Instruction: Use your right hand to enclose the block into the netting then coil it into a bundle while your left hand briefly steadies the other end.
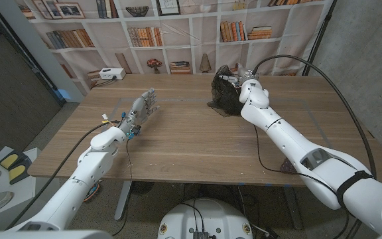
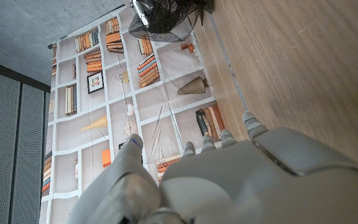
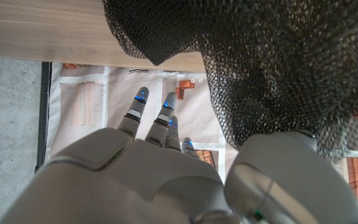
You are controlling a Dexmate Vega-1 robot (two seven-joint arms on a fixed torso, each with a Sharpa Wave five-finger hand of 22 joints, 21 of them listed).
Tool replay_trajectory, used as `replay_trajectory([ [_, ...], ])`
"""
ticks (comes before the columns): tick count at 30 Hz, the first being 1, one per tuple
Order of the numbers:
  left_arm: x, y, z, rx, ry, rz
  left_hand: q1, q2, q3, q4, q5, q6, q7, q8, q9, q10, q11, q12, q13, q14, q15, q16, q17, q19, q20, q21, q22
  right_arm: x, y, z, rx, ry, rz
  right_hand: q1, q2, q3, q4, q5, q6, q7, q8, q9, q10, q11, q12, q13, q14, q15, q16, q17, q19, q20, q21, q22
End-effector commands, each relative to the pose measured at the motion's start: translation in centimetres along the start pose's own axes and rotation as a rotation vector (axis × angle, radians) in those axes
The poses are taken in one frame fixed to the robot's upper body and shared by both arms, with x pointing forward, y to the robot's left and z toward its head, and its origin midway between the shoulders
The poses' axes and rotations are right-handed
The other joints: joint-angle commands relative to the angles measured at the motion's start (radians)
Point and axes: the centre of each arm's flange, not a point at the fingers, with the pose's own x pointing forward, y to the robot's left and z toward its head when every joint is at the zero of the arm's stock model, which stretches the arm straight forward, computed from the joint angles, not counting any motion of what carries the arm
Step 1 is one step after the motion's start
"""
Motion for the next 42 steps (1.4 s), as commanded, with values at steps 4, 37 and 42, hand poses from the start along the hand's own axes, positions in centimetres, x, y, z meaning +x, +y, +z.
replay_trajectory([
  [4,-0.5,-0.1,0.2,0.000,-0.004,-0.002,0.004,0.007,-0.001,0.000,0.002,-0.049,0.000,0.003,0.002,-0.085,-0.004,0.006,0.005,-0.013,0.000,0.000,0.004,0.005,0.006,0.004,0.002,-1.1,-0.4,0.2,-0.010,-0.043,-0.052,0.028,0.054,0.015,0.005,0.021,-0.237,0.044,0.034,0.005,-0.140,-0.018,0.014,-0.023,-0.203,0.019,-0.001,-0.041,-0.050,0.003,-0.041,-0.005],
  [37,0.2,0.8,1.7,0.013,-0.123,0.146,0.004,0.015,-0.001,0.000,0.002,0.026,0.009,0.022,0.002,-0.005,0.005,0.031,0.005,0.040,0.019,0.012,0.005,0.028,0.014,0.013,0.003,-2.6,-3.0,-4.2,0.792,-0.434,0.038,0.116,0.275,0.242,-0.001,-0.110,0.321,0.016,0.145,-0.007,0.197,-0.021,0.105,-0.066,-0.052,-0.032,0.055,-0.157,0.072,-0.088,-0.036,-0.013],
  [42,-0.3,0.9,2.3,0.047,-0.155,0.246,0.013,0.034,0.010,0.000,0.001,0.074,0.021,0.031,0.003,0.035,0.015,0.041,0.006,0.067,0.023,0.016,0.005,0.039,0.014,0.017,0.004,-2.9,-2.4,-6.0,0.941,-0.445,0.083,0.117,0.276,0.247,-0.002,-0.113,0.334,0.023,0.145,-0.007,0.206,-0.010,0.105,-0.067,-0.049,-0.020,0.054,-0.162,0.079,-0.100,-0.035,-0.014],
])
